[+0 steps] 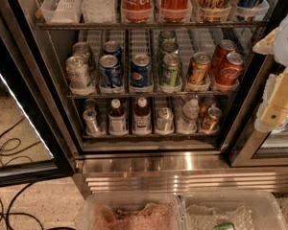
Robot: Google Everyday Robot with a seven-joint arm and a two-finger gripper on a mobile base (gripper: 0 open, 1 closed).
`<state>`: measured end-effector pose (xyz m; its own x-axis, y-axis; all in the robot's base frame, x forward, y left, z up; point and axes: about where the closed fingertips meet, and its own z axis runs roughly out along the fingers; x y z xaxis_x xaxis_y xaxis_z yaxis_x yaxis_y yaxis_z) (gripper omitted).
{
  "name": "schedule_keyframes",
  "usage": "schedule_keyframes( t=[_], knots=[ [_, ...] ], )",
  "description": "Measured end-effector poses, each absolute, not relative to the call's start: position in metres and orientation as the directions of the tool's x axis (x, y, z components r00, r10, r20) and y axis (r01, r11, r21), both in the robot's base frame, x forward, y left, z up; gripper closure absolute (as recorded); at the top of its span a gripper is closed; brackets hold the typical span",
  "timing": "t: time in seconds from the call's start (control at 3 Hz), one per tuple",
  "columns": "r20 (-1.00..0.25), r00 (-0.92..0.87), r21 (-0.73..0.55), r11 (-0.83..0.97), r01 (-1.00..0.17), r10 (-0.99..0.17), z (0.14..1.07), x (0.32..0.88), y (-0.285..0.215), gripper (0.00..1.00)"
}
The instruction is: Pick green can from middle shelf of fridge
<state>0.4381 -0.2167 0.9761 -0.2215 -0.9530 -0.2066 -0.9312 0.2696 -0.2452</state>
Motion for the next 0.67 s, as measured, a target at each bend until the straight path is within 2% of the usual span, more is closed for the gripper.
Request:
schedule_keyframes(
  t=[0.67],
  knots=[
    [-0.227,-0.218,-0.261,0.275,-0.925,-0.949,0.9787,0.439,-0.2152,0.0]
  ],
)
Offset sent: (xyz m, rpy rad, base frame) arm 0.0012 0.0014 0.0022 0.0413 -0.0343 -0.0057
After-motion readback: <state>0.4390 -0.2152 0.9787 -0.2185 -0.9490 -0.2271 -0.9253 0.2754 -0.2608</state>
